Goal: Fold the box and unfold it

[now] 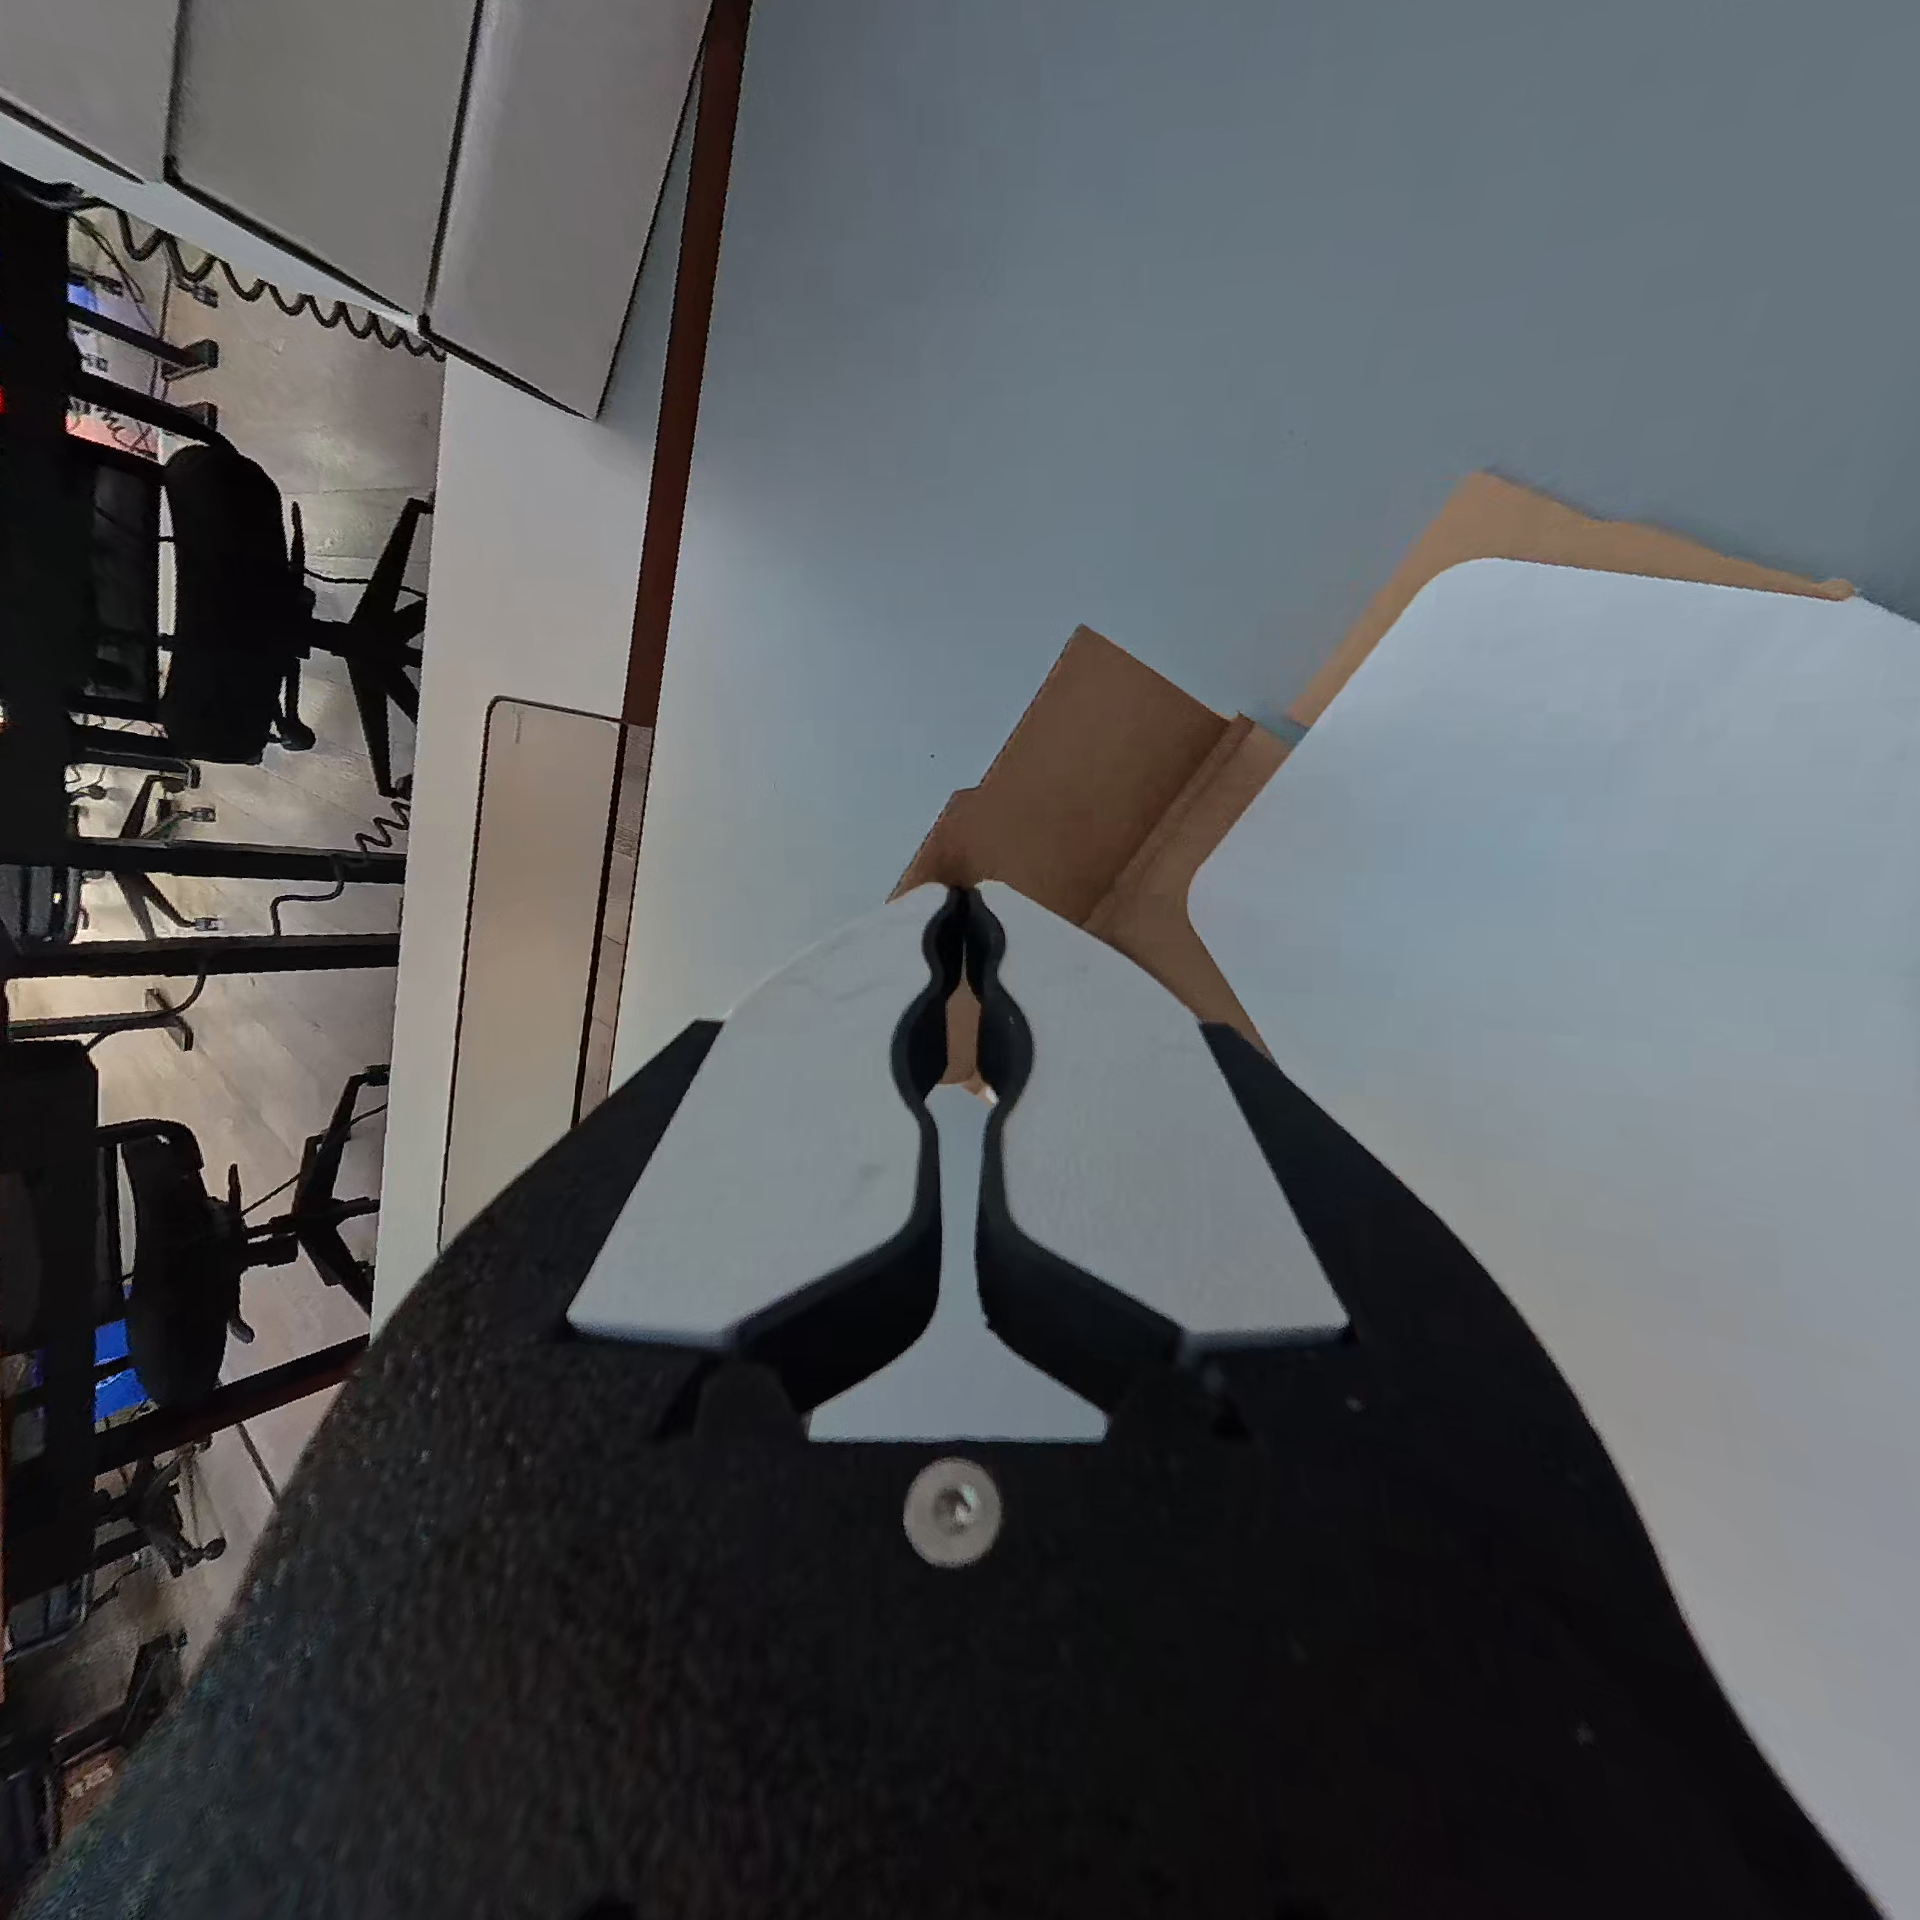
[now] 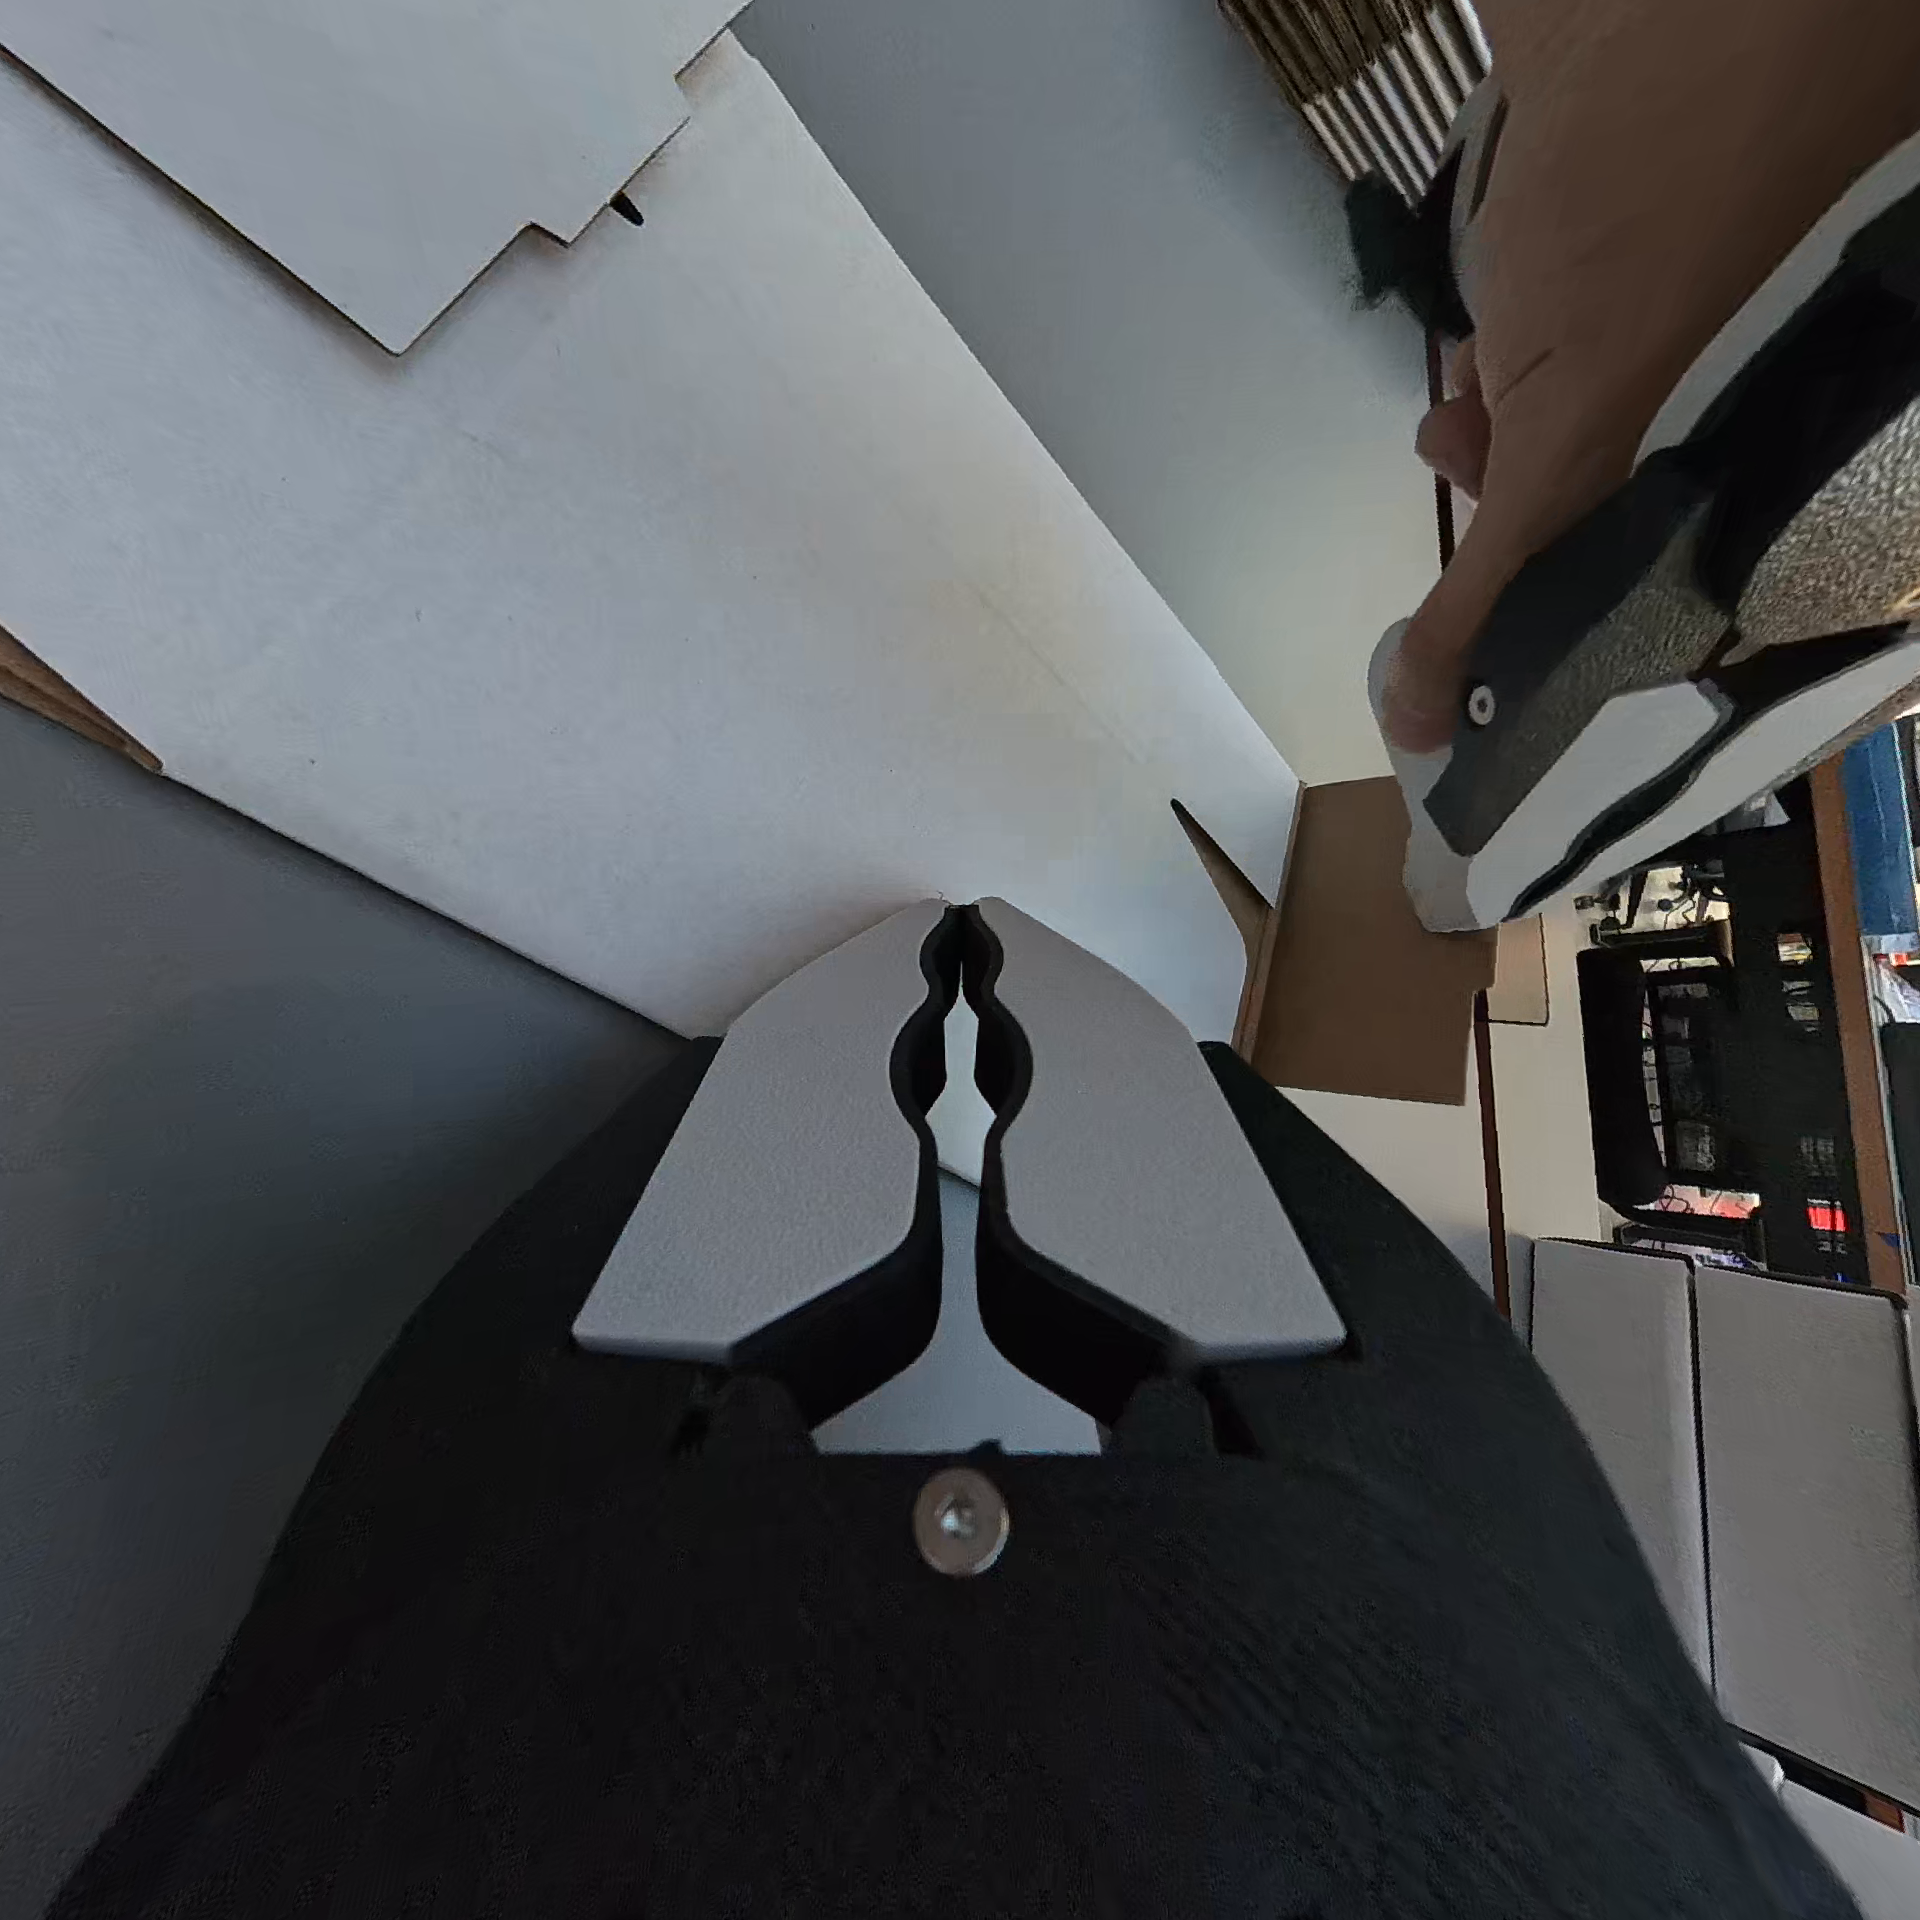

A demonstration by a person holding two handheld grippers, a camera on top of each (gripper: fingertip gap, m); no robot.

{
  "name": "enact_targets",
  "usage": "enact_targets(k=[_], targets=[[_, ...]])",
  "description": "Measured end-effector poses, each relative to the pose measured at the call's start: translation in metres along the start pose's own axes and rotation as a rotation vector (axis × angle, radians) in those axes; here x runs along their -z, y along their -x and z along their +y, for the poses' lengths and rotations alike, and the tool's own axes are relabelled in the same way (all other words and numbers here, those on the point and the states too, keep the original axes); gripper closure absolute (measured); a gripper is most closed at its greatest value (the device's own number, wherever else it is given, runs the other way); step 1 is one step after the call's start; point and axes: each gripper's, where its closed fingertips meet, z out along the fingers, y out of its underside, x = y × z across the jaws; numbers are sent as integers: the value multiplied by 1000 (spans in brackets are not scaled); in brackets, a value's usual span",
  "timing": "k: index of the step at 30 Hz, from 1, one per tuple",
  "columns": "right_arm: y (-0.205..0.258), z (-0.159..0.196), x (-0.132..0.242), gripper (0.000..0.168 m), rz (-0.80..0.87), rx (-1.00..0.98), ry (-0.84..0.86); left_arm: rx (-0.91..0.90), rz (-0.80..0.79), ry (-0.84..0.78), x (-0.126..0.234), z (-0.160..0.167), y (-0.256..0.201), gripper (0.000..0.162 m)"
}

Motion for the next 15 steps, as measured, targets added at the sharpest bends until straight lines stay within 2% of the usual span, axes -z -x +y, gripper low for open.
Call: enact_targets(k=[7, 12, 15], targets=[[0, 0, 1, 168, 37, 36, 3, 45, 174, 87, -39, 16, -4, 162], [0, 0, 2, 168, 49, 24, 13, 103, 288, 154, -40, 19, -7, 162], [-8, 2, 7, 168, 79, -19, 7, 122, 299, 98, -39, 17, -6, 162]])
